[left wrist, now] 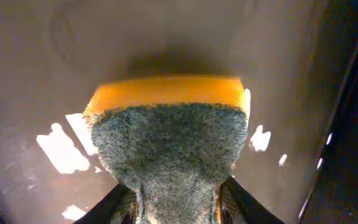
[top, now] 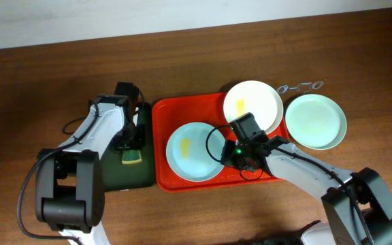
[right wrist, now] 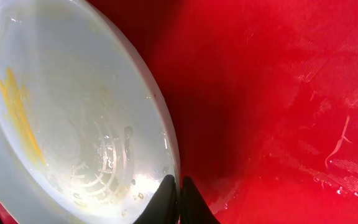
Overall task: Clean dirty plates on tray and stack at the side
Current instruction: 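Lift the sponge with the left gripper out of the black tray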
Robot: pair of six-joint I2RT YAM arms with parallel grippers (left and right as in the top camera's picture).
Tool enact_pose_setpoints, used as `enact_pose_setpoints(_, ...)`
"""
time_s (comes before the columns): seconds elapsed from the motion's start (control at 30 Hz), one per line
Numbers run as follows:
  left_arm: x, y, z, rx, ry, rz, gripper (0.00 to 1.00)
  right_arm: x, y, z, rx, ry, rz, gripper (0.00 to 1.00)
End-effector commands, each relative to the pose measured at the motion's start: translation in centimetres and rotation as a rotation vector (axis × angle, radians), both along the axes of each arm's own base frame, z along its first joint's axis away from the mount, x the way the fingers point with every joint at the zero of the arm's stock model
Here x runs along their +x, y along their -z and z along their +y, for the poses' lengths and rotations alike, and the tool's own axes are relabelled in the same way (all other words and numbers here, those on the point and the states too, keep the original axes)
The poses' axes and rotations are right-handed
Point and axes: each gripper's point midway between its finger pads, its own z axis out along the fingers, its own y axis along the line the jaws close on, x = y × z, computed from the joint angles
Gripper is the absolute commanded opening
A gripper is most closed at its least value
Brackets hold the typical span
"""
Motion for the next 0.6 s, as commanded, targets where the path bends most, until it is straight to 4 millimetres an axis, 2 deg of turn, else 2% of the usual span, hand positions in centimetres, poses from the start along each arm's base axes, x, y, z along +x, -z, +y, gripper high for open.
enact_pose_setpoints(0.0, -0.5, 0.8, 0.1, 0.006, -0.001, 0.026, 0.12, -0.2, 0.3, -0.2, -0.026, -0.008, 0.000, 0.06)
enact_pose_setpoints(0.07, -0.6, 0.8, 0.2, 0.006, -0.001, 0.028, 0.24, -0.2, 0.3, -0.2, -0.026, -0.008, 0.000, 0.06)
enact_pose_setpoints(0.17, -0.9, 1.2, 0.2, 0.008, -0.001, 0.034, 0.35, -0.2, 0.3, -0.2, -0.026, -0.008, 0.000, 0.06)
enact_pose_setpoints(0.23, -0.9, 1.2, 0.2, 0.008, 0.000, 0.034, 0.36, -0.2, 0.3, -0.2, -0.026, -0.008, 0.000, 0.06)
enact_pose_setpoints(0.3, -0.9, 1.2, 0.2, 0.007, 0.000, 0.033, 0.27, -0.2, 0.3, -0.2, -0.026, -0.008, 0.000, 0.06)
enact_pose_setpoints(0.37, -1.0, 1.2, 0.2, 0.008, 0.000, 0.037, 0.00, -0.2, 0.3, -0.2, -0.026, -0.008, 0.000, 0.05)
enact_pose_setpoints(0.47, -0.7, 0.8, 0.3, 0.005, -0.003, 0.023, 0.00, -0.2, 0.3, -0.2, -0.026, -0.008, 0.001, 0.05)
enact_pose_setpoints(0.57, 1.2, -1.6, 0.6, -0.012, -0.021, -0.062, 0.00, -0.2, 0.3, -0.2, -0.026, -0.008, 0.000, 0.08)
